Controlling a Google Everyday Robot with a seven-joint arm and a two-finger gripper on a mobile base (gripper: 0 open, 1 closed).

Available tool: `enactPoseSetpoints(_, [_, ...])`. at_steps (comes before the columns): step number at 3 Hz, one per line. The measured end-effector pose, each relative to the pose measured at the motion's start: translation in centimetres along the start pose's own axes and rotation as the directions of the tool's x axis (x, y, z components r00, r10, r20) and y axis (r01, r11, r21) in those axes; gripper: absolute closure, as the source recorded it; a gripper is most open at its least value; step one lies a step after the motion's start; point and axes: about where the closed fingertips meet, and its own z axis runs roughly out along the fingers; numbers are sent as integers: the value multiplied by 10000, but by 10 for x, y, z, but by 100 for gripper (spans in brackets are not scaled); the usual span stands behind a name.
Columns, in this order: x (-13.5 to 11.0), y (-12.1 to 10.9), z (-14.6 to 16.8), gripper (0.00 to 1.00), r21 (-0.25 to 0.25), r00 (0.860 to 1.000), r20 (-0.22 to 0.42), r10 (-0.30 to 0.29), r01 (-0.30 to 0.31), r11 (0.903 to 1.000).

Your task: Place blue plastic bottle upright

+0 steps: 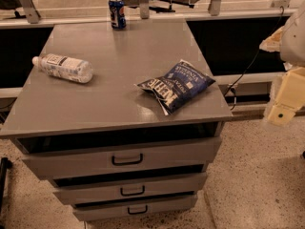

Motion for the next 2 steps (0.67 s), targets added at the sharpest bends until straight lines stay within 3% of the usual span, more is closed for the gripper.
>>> enactPoseSetpoints(2, [-5, -2, 0, 0, 69, 9999, 100, -108, 108, 9999])
